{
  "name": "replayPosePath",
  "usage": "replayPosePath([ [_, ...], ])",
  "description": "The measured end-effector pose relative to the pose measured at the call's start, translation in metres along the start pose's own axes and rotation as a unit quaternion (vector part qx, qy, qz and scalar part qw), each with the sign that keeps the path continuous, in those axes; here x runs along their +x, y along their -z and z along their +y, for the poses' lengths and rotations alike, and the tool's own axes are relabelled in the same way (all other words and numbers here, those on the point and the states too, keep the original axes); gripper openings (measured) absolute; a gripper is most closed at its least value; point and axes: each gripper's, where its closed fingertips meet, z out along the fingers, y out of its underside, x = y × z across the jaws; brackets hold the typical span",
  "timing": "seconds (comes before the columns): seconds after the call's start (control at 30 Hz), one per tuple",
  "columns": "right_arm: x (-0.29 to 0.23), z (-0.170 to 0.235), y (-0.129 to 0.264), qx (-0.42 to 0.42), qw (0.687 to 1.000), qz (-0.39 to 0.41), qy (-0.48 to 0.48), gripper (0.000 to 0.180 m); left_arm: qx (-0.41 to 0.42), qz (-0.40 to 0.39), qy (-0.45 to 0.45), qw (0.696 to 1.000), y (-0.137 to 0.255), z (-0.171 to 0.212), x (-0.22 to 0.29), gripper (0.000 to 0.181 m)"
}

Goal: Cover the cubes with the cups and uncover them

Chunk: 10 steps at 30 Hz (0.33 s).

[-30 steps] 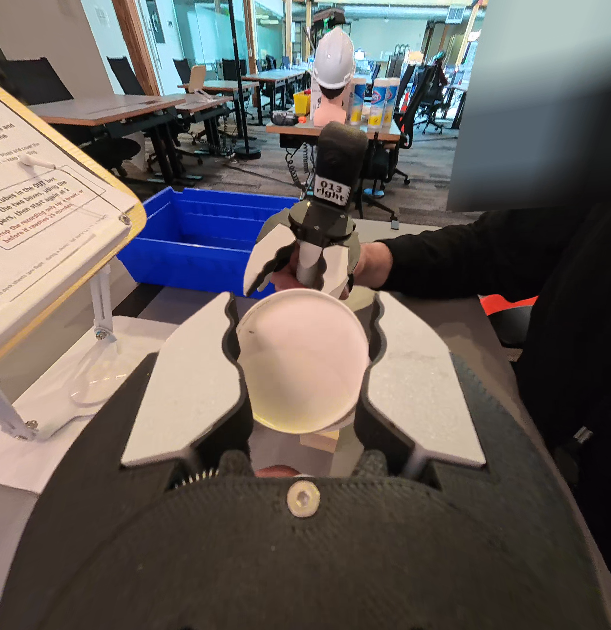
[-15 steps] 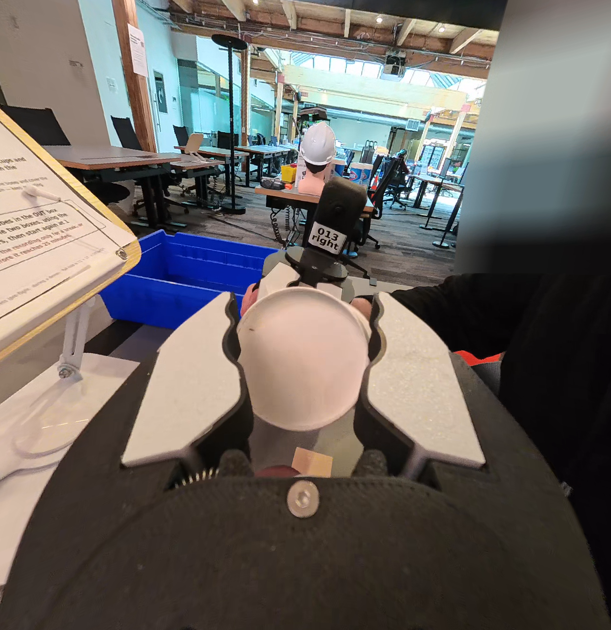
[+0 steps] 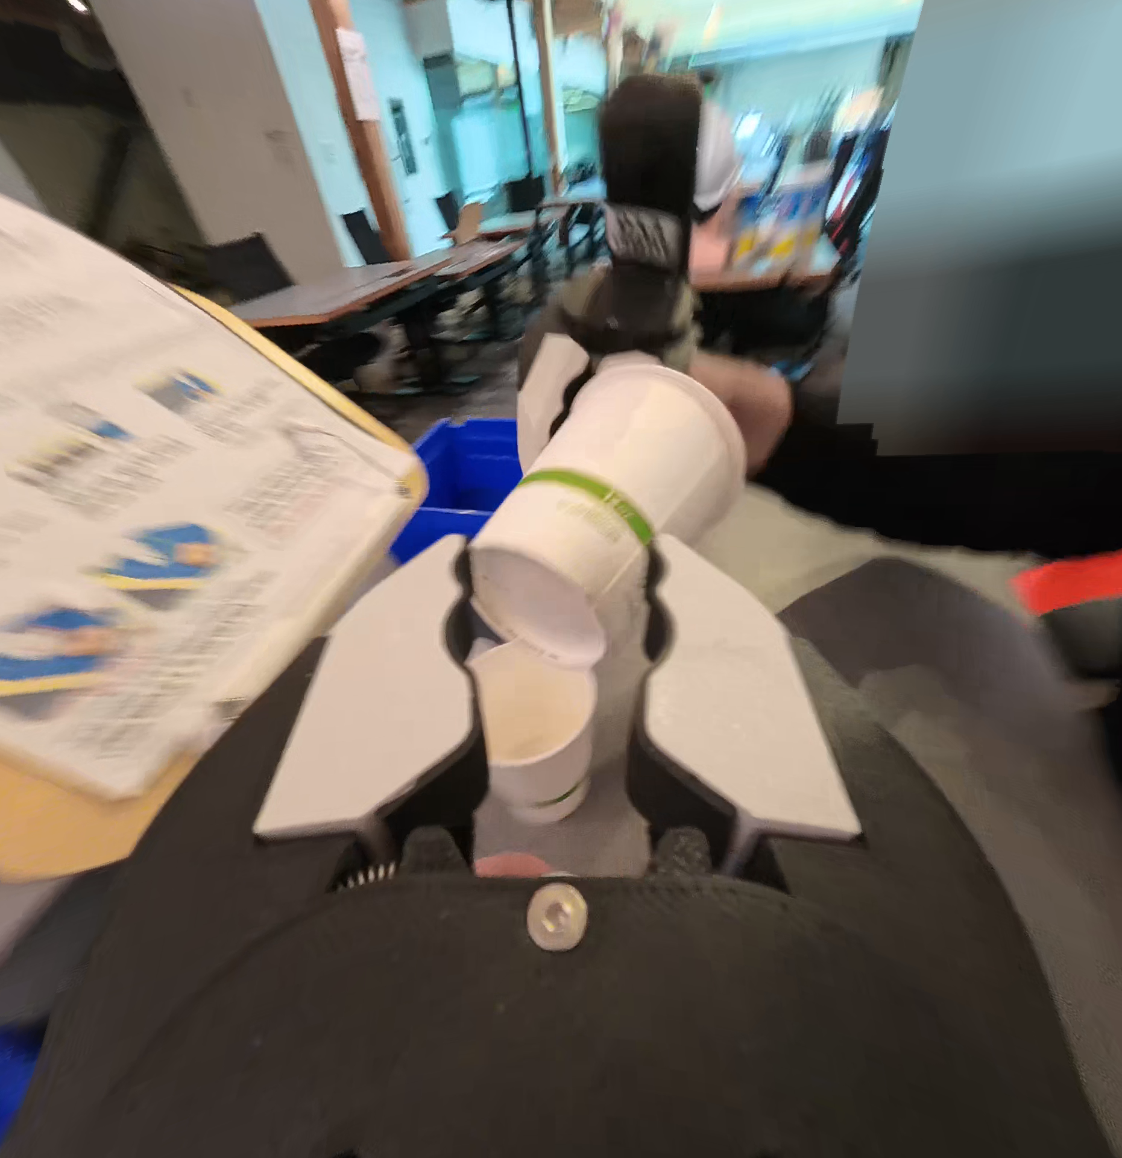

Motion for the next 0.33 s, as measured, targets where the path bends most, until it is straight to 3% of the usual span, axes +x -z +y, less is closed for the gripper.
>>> replayPosePath([
  [0.1, 0.014, 0.010, 0.000, -0.132, 0.991, -0.027, 0.021, 0.000, -0.042, -0.039, -0.062, 0.996, 0.019, -0.008, -0.005, 0.018],
  [0.13, 0.020, 0.013, -0.002, -0.173, 0.984, -0.029, 0.027, 0.000, -0.058, -0.045, -0.081, 0.994, 0.025, -0.008, -0.004, 0.001],
  [0.33, 0.030, 0.045, -0.026, -0.405, 0.909, -0.090, 0.045, 0.000, -0.152, -0.115, -0.138, 0.972, 0.043, 0.001, -0.009, 0.000],
])
